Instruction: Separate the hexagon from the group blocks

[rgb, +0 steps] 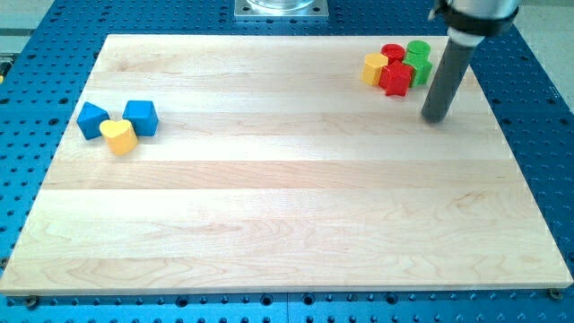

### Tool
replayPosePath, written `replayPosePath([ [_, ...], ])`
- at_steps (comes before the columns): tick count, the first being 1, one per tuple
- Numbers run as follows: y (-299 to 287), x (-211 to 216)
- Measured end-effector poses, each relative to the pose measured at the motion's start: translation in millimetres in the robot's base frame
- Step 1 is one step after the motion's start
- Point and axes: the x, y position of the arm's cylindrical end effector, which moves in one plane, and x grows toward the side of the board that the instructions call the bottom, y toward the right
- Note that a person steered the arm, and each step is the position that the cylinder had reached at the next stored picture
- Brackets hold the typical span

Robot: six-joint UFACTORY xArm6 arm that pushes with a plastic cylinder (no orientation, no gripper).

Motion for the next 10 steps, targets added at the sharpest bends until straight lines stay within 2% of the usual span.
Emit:
replayPosePath([
  [3,86,-68],
  [5,93,-114],
  [6,80,-120],
  [10,-111,-68],
])
